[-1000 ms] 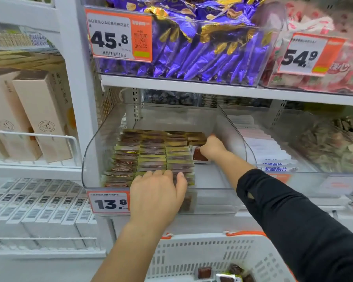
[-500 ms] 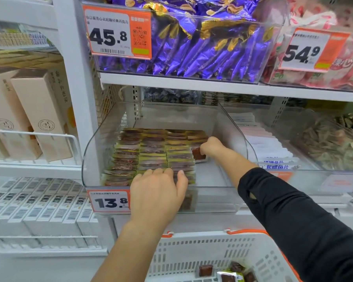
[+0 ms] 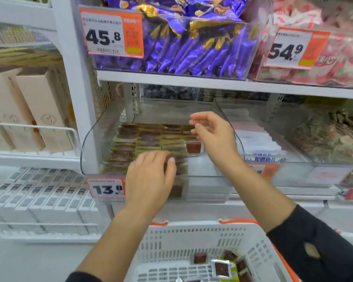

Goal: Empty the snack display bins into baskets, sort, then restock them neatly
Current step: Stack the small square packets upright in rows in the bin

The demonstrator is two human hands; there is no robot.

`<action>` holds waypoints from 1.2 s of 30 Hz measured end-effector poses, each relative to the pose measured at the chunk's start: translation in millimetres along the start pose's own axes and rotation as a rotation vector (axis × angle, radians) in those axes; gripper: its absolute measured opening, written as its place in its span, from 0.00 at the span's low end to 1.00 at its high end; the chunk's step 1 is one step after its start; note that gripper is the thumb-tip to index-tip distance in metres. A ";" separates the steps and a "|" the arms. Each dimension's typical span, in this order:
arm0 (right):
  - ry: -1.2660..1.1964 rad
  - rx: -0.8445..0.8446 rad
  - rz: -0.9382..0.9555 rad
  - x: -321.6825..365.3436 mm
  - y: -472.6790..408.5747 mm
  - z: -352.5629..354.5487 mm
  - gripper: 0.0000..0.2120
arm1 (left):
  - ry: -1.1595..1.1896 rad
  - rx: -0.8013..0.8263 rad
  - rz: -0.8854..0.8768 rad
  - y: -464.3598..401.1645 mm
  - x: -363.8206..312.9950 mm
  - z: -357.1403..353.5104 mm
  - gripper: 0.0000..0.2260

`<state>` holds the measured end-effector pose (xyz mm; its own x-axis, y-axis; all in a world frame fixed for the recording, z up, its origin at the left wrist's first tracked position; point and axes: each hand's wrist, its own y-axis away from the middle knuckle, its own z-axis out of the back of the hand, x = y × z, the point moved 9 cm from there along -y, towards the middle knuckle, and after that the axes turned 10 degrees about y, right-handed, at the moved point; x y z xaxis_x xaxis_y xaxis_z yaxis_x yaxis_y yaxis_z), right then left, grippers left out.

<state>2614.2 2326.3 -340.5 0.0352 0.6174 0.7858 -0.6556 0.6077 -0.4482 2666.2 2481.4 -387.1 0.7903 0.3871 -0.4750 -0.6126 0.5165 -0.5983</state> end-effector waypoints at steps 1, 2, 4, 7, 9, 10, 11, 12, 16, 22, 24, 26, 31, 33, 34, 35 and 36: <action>-0.070 0.004 0.028 6.0 20.6 7.1 0.12 | 0.086 -0.080 -0.043 4.5 -6.5 8.9 0.16; -0.121 0.018 0.048 8.2 41.9 12.4 0.11 | 0.143 -0.147 -0.095 10.5 -14.0 15.7 0.15; -0.186 0.047 0.046 -4.0 84.1 16.1 0.11 | 0.186 -0.194 -0.205 25.7 -33.4 16.9 0.12; -0.154 0.120 -0.080 -64.6 146.9 -2.5 0.13 | 0.258 -0.159 -0.183 61.1 -41.9 -15.5 0.12; -0.037 0.181 -0.258 -131.0 195.7 -17.1 0.14 | 0.328 -0.079 0.016 100.9 -23.5 -52.7 0.13; 0.037 0.262 -0.365 -168.7 222.4 -26.7 0.14 | 0.337 0.017 0.155 126.4 -6.4 -78.1 0.13; 0.131 0.375 -0.464 -206.3 250.4 -36.3 0.13 | 0.306 0.173 0.307 156.3 12.5 -105.8 0.13; 0.257 0.516 -0.533 -243.7 277.6 -44.7 0.10 | 0.224 0.362 0.438 191.0 34.2 -133.6 0.13; 0.612 1.054 -0.783 -350.6 371.5 -50.5 0.13 | -0.077 1.106 0.774 332.5 115.3 -198.7 0.20; 0.797 1.176 -1.006 -408.2 422.2 -31.8 0.25 | -0.072 1.237 0.925 393.9 142.7 -238.5 0.31; 0.824 1.174 -1.009 -407.7 423.3 -36.7 0.43 | -0.093 1.165 0.781 376.1 133.6 -258.3 0.37; 0.837 1.170 -0.912 -401.3 414.9 -48.8 0.46 | -0.082 1.153 0.673 363.7 124.2 -277.5 0.41; 0.899 1.120 -0.632 -399.5 379.5 -87.8 0.48 | -0.260 1.369 0.357 368.3 124.6 -314.8 0.52; 0.926 1.171 -0.515 -401.8 376.0 -106.4 0.51 | -0.269 1.426 0.323 377.2 127.5 -316.6 0.53; 0.928 1.190 -0.450 -401.9 375.1 -115.8 0.52 | -0.248 1.406 0.317 378.8 127.9 -316.4 0.50; 0.932 1.216 -0.377 -400.3 375.2 -124.6 0.53 | -0.215 1.357 0.318 377.0 127.3 -314.8 0.44; 0.931 1.243 -0.299 -398.2 376.8 -133.8 0.54 | -0.177 1.296 0.325 374.3 126.7 -312.8 0.38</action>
<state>2454.2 2376.3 -879.3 0.3963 0.9171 0.0421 -0.7074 0.2758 0.6508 2532.8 2484.9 -873.0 0.6640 0.6709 -0.3301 -0.3948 0.6895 0.6073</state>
